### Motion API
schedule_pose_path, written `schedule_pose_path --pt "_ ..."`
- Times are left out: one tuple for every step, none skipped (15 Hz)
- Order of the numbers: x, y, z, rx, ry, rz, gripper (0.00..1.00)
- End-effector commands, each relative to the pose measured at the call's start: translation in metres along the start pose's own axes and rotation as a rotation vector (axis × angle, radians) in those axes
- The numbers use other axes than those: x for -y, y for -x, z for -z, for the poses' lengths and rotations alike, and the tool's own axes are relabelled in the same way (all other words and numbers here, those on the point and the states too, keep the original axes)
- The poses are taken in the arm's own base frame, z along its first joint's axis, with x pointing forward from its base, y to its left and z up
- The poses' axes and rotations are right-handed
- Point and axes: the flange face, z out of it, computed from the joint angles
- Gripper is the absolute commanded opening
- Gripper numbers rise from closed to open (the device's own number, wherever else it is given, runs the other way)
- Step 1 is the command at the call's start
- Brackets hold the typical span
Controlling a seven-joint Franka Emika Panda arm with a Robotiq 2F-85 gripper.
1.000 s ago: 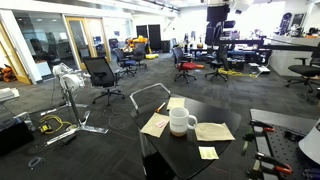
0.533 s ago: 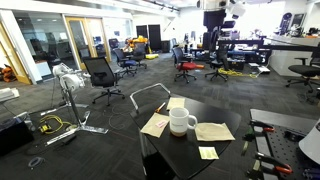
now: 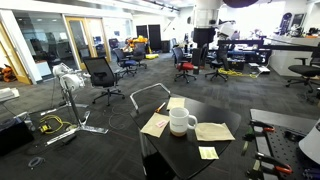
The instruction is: Move the white mug forward
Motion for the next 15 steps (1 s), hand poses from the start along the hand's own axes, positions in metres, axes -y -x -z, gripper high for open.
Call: schedule_pose_path --pt "0.009 -0.011 -0.032 -0.019 -0.027 0.004 1.00" --pt "0.011 -0.015 -0.041 -0.024 -0.034 0.006 1.00" --pt "0.013 -0.019 -0.051 -0.029 -0.037 0.009 1.00" --pt "0.015 -0.022 -0.059 -0.037 -0.038 0.008 1.00" --pt "0.016 -0.027 -0.068 -0.042 -0.041 0.009 1.00" --pt "0.018 -0.030 -0.074 -0.045 -0.046 0.012 1.00" --pt "0.019 -0.033 -0.082 -0.051 -0.048 0.012 1.00" --pt "0.020 -0.036 -0.089 -0.055 -0.053 0.012 1.00" --pt "0.021 -0.039 -0.095 -0.059 -0.055 0.012 1.00" --pt "0.021 -0.041 -0.100 -0.062 -0.063 0.013 1.00" --pt "0.022 -0.043 -0.105 -0.063 -0.068 0.010 1.00" --pt "0.023 -0.045 -0.109 -0.062 -0.075 0.008 1.00" --pt "0.024 -0.046 -0.112 -0.063 -0.082 0.004 1.00" --pt "0.025 -0.048 -0.116 -0.060 -0.085 0.001 1.00" --pt "0.026 -0.049 -0.120 -0.056 -0.089 -0.004 1.00"
